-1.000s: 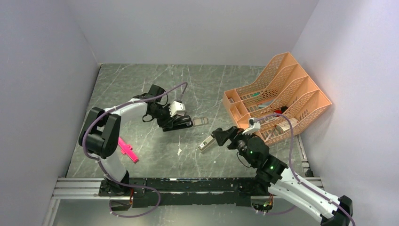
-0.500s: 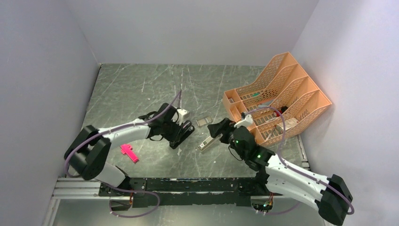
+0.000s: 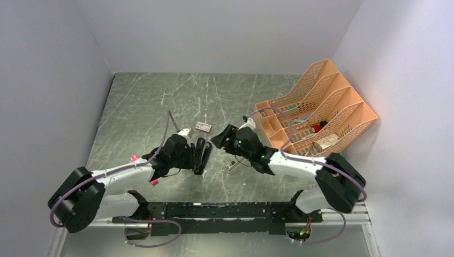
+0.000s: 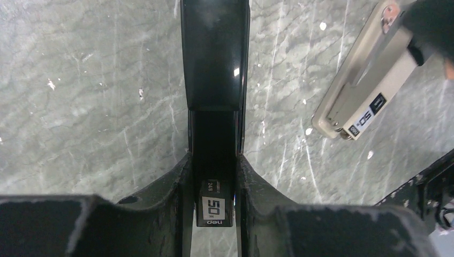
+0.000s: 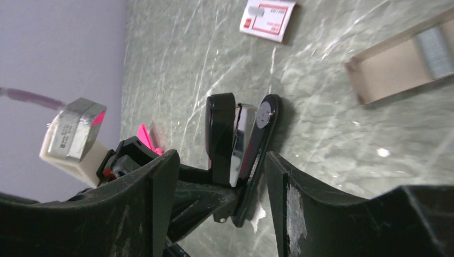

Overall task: Load the staples into the stapler
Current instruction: Close the stapler at the center of the board.

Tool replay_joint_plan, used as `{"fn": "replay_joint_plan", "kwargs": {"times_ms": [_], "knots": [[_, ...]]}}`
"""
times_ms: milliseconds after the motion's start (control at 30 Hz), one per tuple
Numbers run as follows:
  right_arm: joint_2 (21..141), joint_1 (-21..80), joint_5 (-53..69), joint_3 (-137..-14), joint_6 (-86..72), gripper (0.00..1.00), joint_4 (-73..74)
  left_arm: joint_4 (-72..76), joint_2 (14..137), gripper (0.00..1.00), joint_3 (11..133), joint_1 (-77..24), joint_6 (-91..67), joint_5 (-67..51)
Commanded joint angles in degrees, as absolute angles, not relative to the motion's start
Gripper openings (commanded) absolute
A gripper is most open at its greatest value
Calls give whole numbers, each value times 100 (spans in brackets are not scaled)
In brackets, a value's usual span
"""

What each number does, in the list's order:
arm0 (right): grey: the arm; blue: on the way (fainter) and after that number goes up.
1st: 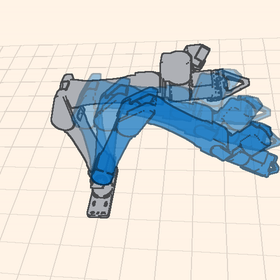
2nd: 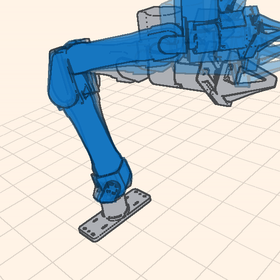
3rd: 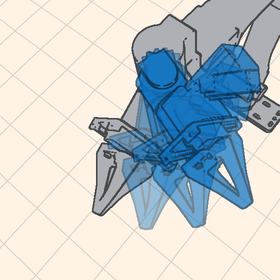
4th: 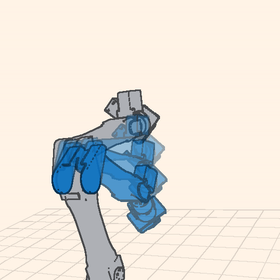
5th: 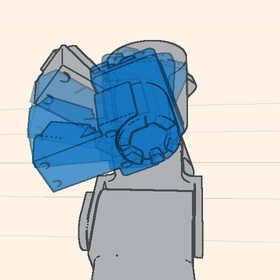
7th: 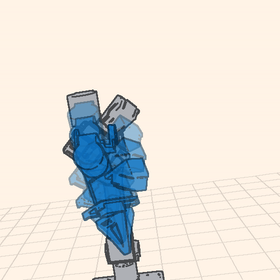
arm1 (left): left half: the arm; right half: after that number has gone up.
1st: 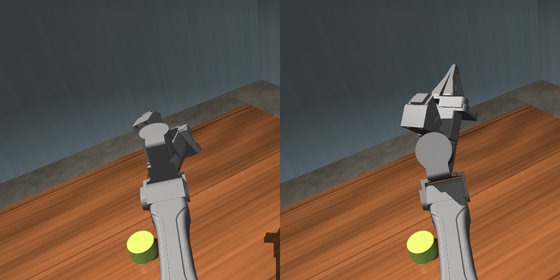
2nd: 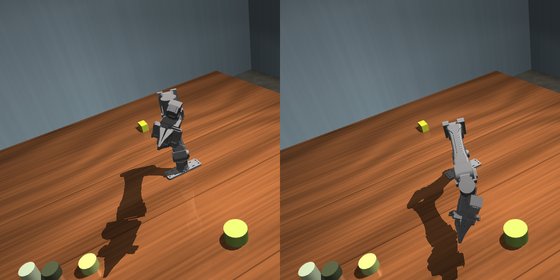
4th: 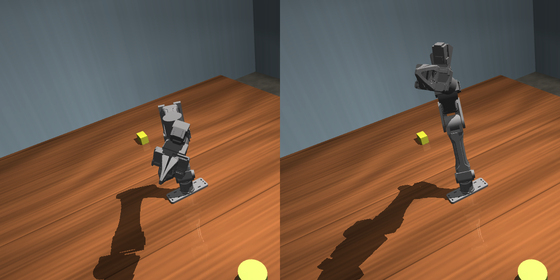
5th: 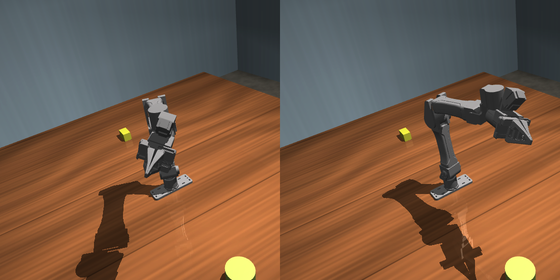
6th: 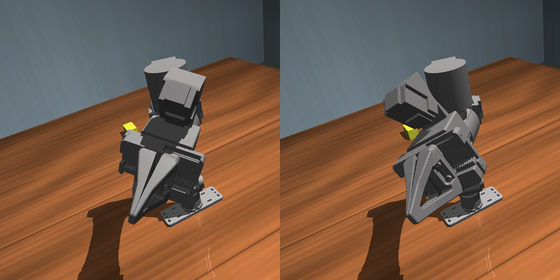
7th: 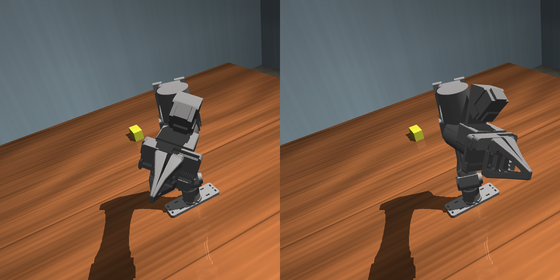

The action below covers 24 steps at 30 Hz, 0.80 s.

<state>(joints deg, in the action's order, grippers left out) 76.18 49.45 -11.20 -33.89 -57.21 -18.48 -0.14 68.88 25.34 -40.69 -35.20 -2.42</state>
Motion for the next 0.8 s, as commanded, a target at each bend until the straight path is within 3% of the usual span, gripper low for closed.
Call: {"fn": "replay_joint_plan", "kwargs": {"times_ms": [0,767], "knots": [[8397,5041,-459,-3784,-6218,62,-2359,661,6859,7,2263,-4210,-4196,-150],[10272,5157,233,-4581,-6638,60,-2416,606,6929,7,2339,-4242,-3985,-69]]}}
